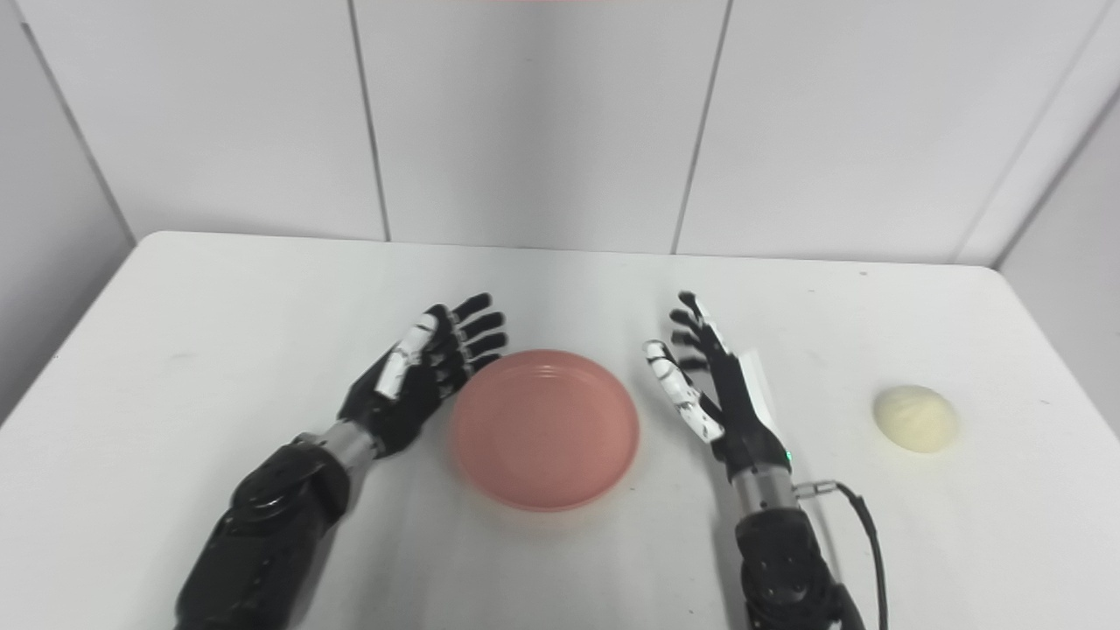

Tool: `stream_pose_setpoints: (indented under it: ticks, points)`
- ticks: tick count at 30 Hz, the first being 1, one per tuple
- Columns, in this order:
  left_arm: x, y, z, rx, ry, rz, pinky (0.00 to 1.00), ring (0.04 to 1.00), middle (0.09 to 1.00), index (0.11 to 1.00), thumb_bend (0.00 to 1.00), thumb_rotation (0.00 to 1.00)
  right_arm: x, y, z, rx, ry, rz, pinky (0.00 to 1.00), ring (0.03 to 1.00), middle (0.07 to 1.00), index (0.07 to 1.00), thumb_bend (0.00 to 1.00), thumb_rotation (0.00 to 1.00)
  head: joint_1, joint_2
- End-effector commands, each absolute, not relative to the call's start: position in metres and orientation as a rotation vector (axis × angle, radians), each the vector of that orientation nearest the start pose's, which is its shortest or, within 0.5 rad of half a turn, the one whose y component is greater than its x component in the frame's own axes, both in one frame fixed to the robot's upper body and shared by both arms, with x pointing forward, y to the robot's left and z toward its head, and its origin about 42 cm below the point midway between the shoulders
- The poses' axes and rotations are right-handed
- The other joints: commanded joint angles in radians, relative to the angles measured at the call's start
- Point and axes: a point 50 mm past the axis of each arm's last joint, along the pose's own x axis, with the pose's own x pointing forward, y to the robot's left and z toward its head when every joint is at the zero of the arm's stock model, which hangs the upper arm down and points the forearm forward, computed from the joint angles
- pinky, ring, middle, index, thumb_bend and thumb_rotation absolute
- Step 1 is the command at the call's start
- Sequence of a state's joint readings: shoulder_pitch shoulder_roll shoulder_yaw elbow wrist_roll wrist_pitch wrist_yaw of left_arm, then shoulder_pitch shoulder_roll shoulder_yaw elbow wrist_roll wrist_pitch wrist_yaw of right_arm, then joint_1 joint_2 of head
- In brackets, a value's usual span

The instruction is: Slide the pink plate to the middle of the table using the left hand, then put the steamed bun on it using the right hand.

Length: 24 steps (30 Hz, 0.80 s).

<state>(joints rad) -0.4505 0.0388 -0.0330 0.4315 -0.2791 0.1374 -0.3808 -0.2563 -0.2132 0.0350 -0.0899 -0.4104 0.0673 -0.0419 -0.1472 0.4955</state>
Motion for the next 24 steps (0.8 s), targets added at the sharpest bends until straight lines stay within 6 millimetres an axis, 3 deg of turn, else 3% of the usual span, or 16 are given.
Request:
stream_pose_setpoints:
  ticks: [1,4,7,18,24]
  points:
    - [0.393,0.186,0.072,-0.197,0.311,-0.447,0.88,0.884,0.901,0.888,0.41,1.00,0.359,-0.254,0.238,-0.658,-0.390,-0.104,0.63,0.761,0.845,0.908,0.71,0.80,-0.019,-0.004]
    - [0.393,0.191,0.071,-0.199,0.311,-0.448,0.88,0.882,0.899,0.886,0.41,1.00,0.353,-0.260,0.256,-0.727,-0.424,-0.149,0.56,0.730,0.836,0.903,0.80,0.70,-0.038,-0.008]
    - [0.394,0.197,0.069,-0.203,0.312,-0.450,0.88,0.881,0.897,0.882,0.42,1.00,0.347,-0.266,0.272,-0.815,-0.440,-0.194,0.55,0.714,0.825,0.900,0.84,0.68,-0.071,-0.015]
    - [0.396,0.218,0.057,-0.215,0.318,-0.446,0.84,0.853,0.875,0.862,0.44,0.95,0.322,-0.290,0.314,-1.079,-0.443,-0.358,0.55,0.721,0.832,0.861,0.84,0.55,-0.164,-0.031]
    - [0.400,0.231,0.052,-0.211,0.315,-0.447,0.83,0.851,0.873,0.858,0.45,0.94,0.312,-0.313,0.330,-1.169,-0.322,-0.442,0.61,0.761,0.836,0.848,0.84,0.49,-0.213,-0.039]
